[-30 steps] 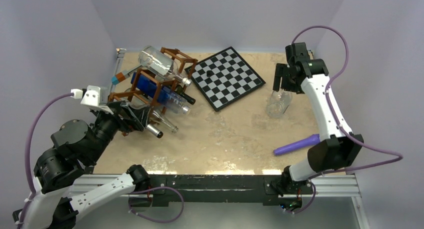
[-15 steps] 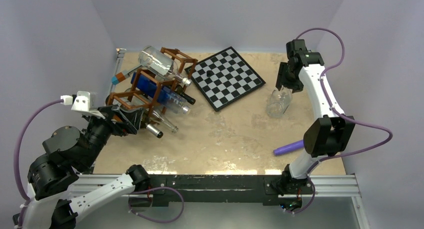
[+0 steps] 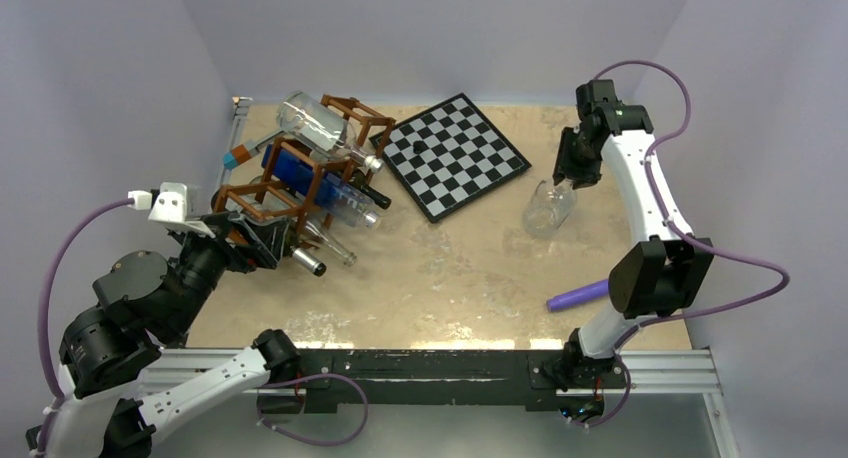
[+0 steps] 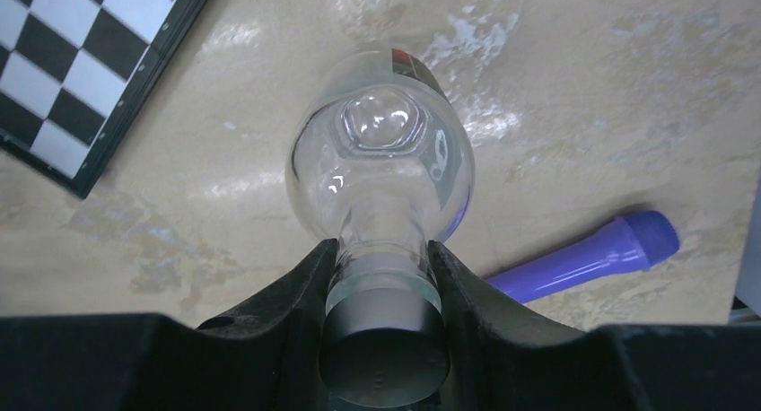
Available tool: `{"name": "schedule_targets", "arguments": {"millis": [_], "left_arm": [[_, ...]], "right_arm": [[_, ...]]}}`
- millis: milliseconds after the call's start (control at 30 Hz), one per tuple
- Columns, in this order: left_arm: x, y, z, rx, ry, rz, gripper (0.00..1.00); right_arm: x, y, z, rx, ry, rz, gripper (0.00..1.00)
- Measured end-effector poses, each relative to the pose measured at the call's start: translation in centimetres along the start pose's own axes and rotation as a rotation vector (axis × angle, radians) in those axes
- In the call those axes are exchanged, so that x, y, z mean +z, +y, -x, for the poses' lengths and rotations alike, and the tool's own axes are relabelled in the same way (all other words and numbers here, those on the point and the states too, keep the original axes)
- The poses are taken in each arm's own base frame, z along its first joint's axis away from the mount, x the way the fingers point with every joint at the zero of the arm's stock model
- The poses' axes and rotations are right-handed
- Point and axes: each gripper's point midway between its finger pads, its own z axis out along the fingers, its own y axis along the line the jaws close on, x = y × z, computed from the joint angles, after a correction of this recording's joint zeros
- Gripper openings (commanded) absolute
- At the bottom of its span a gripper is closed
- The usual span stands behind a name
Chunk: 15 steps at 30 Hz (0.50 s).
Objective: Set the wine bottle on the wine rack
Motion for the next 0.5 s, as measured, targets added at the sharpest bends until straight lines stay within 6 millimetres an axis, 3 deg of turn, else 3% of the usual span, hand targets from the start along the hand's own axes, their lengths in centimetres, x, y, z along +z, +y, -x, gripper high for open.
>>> {"name": "schedule_targets", "arguments": {"millis": [133, 400, 500], "left_arm": [[0.2, -0.1, -0.2, 0.000, 0.002, -0.004, 0.99], [1.3, -1.3, -1.5, 0.027, 0.053, -0.025, 0.99], [1.8, -1.9, -1.9, 0.039, 0.078, -0.040, 0.99]], "right_arm": [[-1.9, 2.4, -1.4, 0.000, 0.008, 0.115, 0.00], [-10.3, 11.4, -6.0, -0.031, -0.037, 0.512, 0.00], [-11.6, 14.5, -7.7, -0.028, -0.022, 0.660, 0.00]]}}
